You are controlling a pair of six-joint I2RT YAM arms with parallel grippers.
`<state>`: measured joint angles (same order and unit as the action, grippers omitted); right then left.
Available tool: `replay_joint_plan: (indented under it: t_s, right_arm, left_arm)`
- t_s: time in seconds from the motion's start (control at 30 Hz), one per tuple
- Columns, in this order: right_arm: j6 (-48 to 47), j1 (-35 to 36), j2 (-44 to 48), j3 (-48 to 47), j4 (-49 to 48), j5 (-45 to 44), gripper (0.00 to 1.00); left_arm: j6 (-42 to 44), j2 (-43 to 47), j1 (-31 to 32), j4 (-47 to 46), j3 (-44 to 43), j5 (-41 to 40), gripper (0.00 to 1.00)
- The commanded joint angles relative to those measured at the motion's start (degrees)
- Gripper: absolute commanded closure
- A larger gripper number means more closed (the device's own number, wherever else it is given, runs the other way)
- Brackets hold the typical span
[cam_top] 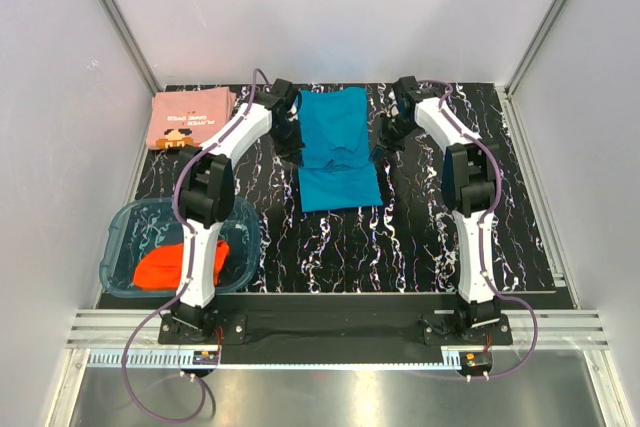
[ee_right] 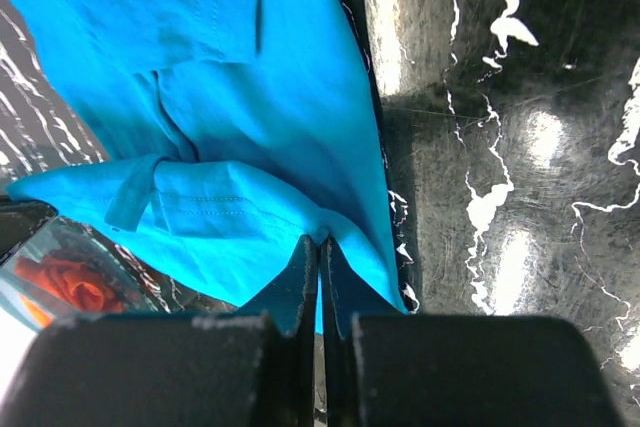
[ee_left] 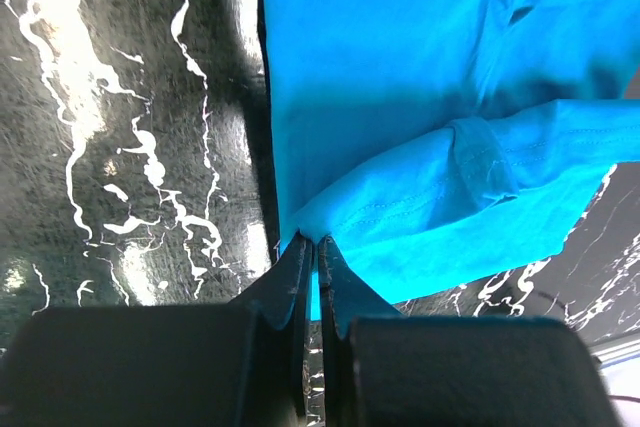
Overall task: Fold and stack the t-shirts
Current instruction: Fold the tshirt
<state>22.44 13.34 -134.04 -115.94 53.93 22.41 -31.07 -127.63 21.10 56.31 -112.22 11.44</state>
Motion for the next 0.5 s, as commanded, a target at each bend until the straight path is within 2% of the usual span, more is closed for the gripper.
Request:
replay_joint_plan:
  t_s: [0.0, 0.47]
  right_arm:
    - [-0.11, -1.21, -0.35, -3.24, -0.23, 2.28, 1.00]
    - [-0.02, -2.45, -5.97, -7.54, 0.30, 4.65, 1.00]
  left_arm:
    - [0.13, -0.16, -0.62, -1.73, -2.82, 1.56, 0.96]
    - [-0.57, -4.73, -2.12, -2.08, -6.16, 2.71, 0.89]
